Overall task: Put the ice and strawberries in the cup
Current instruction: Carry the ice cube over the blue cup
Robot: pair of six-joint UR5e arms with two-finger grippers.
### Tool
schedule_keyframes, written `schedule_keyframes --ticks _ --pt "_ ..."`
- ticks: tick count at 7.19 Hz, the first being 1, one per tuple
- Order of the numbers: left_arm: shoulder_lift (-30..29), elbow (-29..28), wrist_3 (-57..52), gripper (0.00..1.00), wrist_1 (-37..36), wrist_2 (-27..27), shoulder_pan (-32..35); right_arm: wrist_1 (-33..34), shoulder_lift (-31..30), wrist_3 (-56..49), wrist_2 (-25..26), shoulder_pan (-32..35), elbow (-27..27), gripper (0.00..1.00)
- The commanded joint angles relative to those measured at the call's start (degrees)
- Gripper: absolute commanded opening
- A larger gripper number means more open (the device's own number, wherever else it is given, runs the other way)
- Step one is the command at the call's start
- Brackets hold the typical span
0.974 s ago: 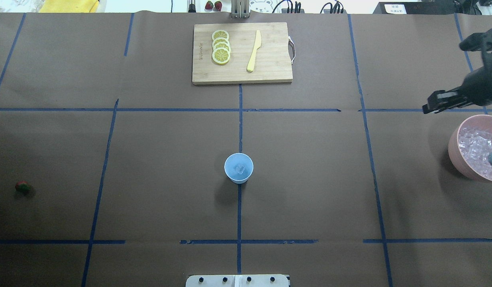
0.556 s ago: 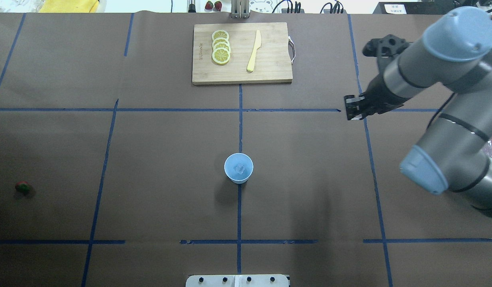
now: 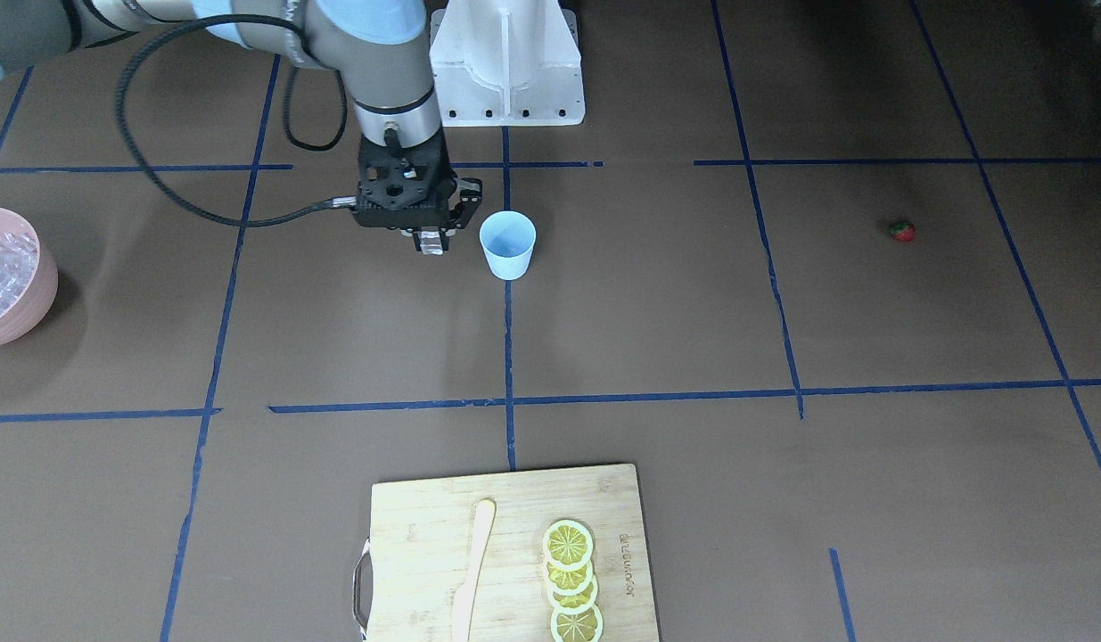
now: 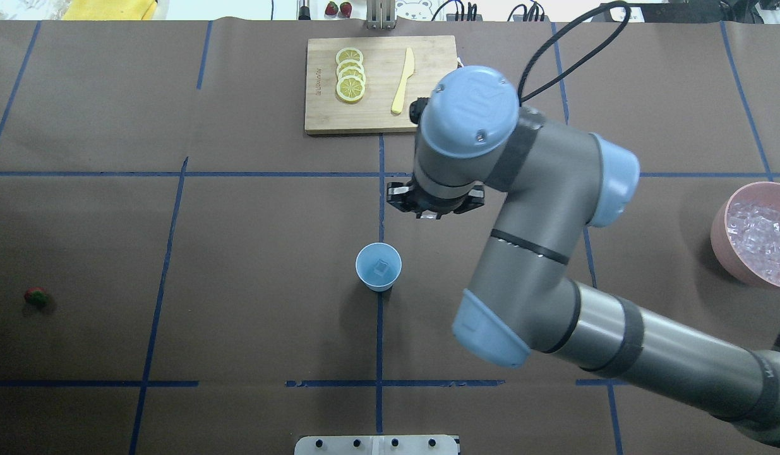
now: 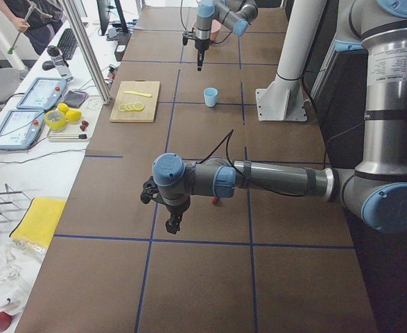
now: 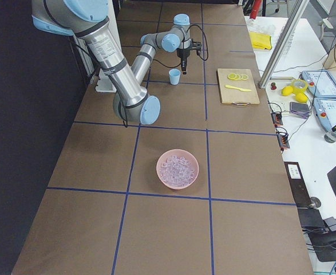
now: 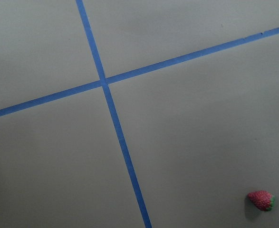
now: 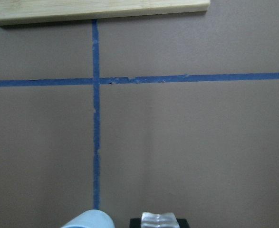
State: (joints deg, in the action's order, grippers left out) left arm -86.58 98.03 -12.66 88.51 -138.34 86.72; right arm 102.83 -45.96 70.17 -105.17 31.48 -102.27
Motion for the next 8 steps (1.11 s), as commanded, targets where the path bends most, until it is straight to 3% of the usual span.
schedule_keyframes --ticks 1,6,7,8 --pt "0.0 0.1 0.0 1.00 0.0 0.0 0.0 -0.3 7.4 5.9 4.2 -5.4 8.1 0.02" --pt "0.0 0.1 0.0 1.00 0.0 0.0 -0.1 0.1 6.3 6.6 6.1 -8.5 8.2 0.08" --pt "0.0 0.1 0.0 1.00 0.0 0.0 -0.1 0.1 6.1 6.3 6.0 -8.5 8.1 0.39" --pt "0.0 0.0 0.0 1.00 0.0 0.0 -0.1 0.1 5.7 5.9 6.1 -8.5 7.5 0.98"
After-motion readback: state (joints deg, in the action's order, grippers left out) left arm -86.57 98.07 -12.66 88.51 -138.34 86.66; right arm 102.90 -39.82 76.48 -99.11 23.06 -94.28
